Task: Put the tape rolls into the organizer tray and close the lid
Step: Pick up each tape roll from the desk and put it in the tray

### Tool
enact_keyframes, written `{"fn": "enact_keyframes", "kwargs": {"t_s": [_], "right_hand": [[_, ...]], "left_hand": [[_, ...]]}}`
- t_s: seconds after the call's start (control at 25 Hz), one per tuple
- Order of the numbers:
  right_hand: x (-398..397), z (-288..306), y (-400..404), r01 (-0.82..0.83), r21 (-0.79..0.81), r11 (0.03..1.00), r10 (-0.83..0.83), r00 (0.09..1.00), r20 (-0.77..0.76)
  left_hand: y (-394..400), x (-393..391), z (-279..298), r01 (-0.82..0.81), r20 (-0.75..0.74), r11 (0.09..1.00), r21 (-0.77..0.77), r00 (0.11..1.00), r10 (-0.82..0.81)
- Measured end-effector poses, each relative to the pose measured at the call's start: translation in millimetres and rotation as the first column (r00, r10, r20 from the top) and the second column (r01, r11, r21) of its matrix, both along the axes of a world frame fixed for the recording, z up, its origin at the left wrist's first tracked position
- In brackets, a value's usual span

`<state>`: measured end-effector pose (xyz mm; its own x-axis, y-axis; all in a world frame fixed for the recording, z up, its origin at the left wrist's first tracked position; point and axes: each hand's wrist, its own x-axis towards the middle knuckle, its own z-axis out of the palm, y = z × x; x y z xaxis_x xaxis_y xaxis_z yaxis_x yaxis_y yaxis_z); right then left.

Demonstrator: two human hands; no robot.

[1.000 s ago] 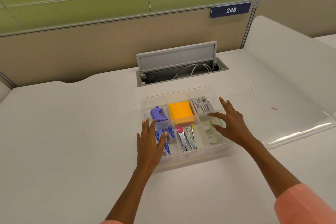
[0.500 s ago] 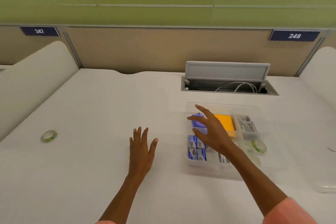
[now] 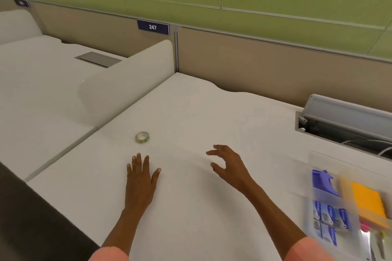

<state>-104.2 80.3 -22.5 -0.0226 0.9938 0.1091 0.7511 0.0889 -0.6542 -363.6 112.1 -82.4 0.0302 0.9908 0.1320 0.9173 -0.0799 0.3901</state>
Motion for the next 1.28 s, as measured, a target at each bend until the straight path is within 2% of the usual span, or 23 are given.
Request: {"fn": "enact_keyframes", "kwargs": {"t_s": [0.12,0.36,0.44,0.6,0.84,1.28], "right_hand": [[-35,-9,28,-0.063,-0.037,0.997,0.063,0.998,0.001],[-98,-28,82,-0.145,-0.113,0.983,0.152,0.986,0.062],[-122,-35,98,-0.190,-0.136,0.972,0.206,0.971,0.121],[-157,-44,128,-0.245,-0.109,0.963,0.268,0.901,0.342],[-176,-54,155,-0.216,-0.156,0.964,0.264,0.845,0.465],[-129,-53,105,-0.155,-0.059,0.986,0.166,0.907,0.388]], "left_hand": [[4,-14,-5,-0.092,-0.070,0.995,-0.040,0.994,0.089],[9,-13,-9,-0.078,-0.124,0.995,-0.055,0.990,0.071],[10,-14,-11,-0.079,-0.137,0.996,-0.050,0.988,0.071],[13,-15,-15,-0.076,-0.148,0.995,-0.057,0.987,0.067],[18,-18,-18,-0.083,-0.135,0.995,-0.047,0.988,0.076],[18,-22,-19,-0.083,-0.195,0.995,-0.063,0.978,0.069]]}}
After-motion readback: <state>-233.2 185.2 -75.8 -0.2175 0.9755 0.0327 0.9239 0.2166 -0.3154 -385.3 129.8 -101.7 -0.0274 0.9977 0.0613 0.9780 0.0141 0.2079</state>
